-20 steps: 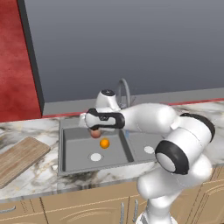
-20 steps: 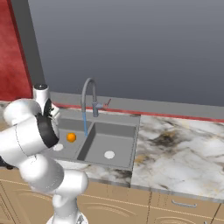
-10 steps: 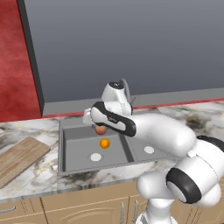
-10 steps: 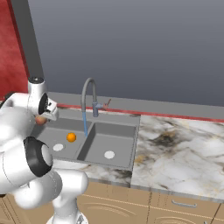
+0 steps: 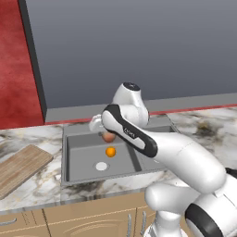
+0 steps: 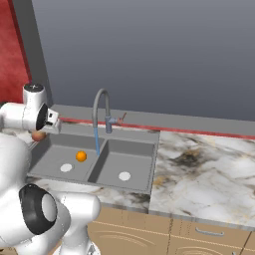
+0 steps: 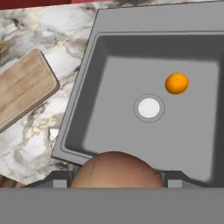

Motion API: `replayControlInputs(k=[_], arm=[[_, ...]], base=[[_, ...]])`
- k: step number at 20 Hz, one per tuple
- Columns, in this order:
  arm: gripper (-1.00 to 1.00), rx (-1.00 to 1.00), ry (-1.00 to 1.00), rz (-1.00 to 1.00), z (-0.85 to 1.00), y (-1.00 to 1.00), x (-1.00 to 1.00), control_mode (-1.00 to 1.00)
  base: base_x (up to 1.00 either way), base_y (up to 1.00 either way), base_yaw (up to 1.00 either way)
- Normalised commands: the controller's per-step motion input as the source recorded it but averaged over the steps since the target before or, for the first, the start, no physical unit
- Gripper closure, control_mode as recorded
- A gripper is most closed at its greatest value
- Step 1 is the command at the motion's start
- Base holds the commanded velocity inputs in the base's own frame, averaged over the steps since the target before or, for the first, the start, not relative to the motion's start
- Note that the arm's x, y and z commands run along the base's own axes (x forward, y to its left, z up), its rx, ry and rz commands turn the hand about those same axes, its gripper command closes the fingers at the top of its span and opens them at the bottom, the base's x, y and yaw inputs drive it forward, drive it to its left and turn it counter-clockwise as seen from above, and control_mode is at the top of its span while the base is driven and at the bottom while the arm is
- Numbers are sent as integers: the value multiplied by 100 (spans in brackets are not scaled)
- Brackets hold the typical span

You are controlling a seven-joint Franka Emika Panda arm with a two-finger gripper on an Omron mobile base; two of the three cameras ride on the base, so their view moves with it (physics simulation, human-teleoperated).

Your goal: Pick the peach, orange from the sink and place them on the cutting board to airdry. Then turn off the sink faucet.

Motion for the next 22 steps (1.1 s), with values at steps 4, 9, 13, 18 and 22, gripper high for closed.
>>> replayControlInputs(k=[4, 9, 13, 18, 22], arm=[[100, 0, -1, 15, 32, 9, -27, -100], [100, -2, -3, 12, 13, 20, -28, -100], [100, 0, -12, 8, 15, 16, -41, -100], [100, 0, -12, 6, 12, 14, -27, -100], [100, -2, -13, 7, 7, 25, -21, -100]], base=[[0, 0, 0], [0, 0, 0], [0, 0, 0], [0, 0, 0], [0, 0, 0]])
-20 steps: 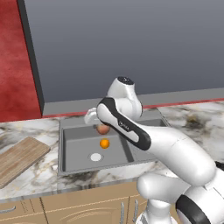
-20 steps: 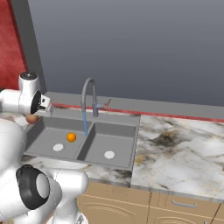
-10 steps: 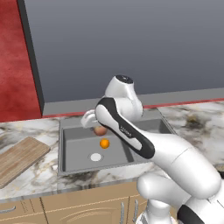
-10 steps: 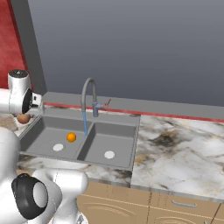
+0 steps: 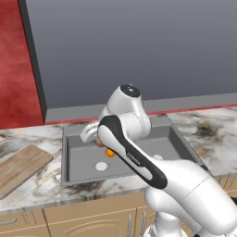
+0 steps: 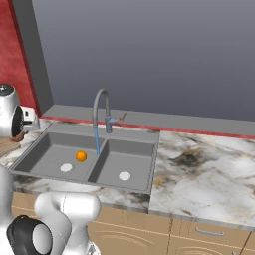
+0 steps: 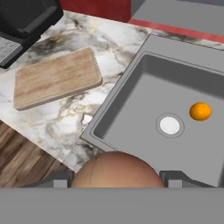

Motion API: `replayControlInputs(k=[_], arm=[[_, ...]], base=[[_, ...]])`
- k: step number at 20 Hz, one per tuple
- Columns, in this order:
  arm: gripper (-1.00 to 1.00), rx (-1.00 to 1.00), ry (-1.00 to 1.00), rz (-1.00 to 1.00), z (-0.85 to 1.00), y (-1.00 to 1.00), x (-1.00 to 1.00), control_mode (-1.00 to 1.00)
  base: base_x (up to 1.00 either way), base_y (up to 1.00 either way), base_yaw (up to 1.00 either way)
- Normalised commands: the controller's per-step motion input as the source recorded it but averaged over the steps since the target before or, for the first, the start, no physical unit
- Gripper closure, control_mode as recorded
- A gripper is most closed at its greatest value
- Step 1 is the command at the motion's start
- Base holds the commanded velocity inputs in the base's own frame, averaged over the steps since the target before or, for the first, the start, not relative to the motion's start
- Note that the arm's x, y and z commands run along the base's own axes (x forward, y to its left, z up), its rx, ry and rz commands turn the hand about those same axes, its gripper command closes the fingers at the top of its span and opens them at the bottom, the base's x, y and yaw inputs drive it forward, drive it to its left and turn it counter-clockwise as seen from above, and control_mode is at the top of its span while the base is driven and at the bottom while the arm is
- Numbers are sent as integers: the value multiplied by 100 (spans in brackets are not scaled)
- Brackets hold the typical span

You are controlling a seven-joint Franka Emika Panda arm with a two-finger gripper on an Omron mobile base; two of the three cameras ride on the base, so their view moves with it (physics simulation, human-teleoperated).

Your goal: Pick the peach, orange from the sink and place them on the cutting board to airdry. Then turn off the sink faucet.

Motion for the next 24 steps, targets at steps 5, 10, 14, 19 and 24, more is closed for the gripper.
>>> replayControlInputs(k=[5, 10, 14, 19, 24], arm=[[100, 0, -6, 6, 16, 30, -11, -100], [100, 0, -5, 8, 14, 31, -11, -100], [100, 0, 0, 8, 1, 33, 0, -100], [100, -5, 0, 2, -1, 41, 0, -100], [100, -10, 0, 0, -2, 57, 0, -100]], base=[[0, 0, 0], [0, 0, 0], [0, 0, 0], [0, 0, 0], [0, 0, 0]])
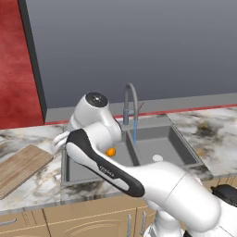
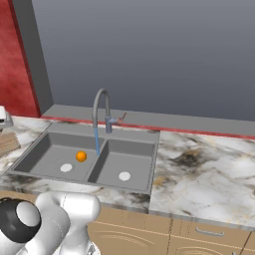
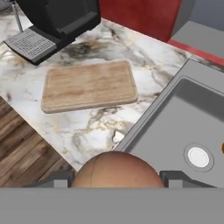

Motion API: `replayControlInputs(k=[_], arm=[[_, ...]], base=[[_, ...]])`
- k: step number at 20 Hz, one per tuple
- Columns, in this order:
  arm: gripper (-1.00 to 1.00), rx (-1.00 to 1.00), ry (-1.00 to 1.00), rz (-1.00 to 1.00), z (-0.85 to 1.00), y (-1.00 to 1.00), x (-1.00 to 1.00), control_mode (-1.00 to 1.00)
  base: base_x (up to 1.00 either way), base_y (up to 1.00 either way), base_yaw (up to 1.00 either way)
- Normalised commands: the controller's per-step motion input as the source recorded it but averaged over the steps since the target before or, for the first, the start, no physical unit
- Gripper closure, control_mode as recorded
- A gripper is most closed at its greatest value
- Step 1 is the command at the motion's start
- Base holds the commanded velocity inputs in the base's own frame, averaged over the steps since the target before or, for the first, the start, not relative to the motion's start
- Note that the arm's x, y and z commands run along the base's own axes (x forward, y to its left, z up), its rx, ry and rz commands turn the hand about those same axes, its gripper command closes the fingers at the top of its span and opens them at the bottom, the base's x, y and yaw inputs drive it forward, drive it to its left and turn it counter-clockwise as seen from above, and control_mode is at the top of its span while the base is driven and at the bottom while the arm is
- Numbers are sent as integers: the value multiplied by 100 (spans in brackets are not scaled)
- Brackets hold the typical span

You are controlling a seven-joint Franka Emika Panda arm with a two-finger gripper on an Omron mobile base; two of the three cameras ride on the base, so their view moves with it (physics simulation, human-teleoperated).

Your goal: Pick the peach, orange from the sink and place them on the cutting board to airdry. Then turn off the sink faucet.

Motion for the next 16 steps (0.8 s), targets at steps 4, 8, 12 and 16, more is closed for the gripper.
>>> replayControlInputs(k=[4, 8, 12, 16], arm=[[100, -13, 0, -5, 0, 58, 7, -100], [100, -11, 2, -3, 0, 58, 21, -100], [100, -9, 0, 0, -7, 49, 20, -100], [100, -5, 0, 1, -28, 38, 24, -100]], base=[[0, 0, 0], [0, 0, 0], [0, 0, 0], [0, 0, 0]])
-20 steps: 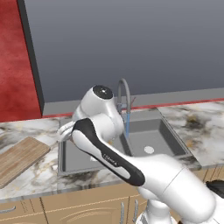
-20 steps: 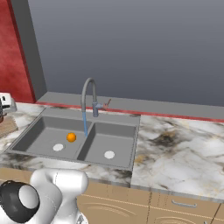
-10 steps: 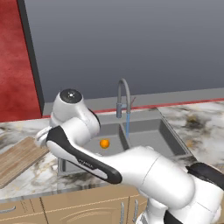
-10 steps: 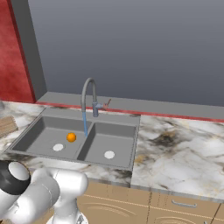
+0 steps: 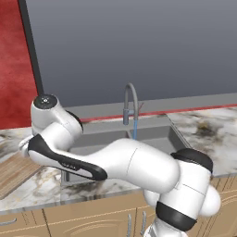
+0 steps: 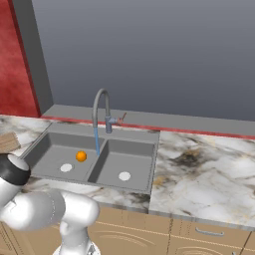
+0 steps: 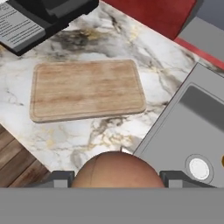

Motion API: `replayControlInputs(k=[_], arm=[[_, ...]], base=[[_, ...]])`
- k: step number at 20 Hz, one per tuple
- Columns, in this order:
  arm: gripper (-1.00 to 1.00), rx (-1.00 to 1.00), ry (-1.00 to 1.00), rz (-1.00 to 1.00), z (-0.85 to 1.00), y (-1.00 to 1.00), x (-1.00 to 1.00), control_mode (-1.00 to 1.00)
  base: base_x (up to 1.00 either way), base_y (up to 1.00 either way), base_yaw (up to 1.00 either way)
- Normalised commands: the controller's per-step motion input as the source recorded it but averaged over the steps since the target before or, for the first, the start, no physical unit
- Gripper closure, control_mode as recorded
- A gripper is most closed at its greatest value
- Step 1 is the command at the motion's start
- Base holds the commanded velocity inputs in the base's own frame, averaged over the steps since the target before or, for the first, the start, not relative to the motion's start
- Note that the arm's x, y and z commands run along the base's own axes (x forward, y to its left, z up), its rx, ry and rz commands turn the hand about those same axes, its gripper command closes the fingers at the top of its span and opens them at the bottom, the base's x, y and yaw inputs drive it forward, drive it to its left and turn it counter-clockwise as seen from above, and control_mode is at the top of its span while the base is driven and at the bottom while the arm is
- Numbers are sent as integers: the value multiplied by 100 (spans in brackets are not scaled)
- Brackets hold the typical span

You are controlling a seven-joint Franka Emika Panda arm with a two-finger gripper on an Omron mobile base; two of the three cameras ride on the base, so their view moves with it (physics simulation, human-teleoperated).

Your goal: Pick the peach, orange from the sink and place them on the cutting board to airdry. Then turn off the sink faucet.

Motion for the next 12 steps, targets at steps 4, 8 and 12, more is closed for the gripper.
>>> replayControlInputs(k=[4, 8, 12], arm=[[100, -3, 0, 3, -31, 28, 10, -100], [100, -1, -1, 2, -13, 26, 3, -100], [100, 0, -3, 1, 0, 18, 2, -100]], base=[[0, 0, 0], [0, 0, 0], [0, 0, 0]])
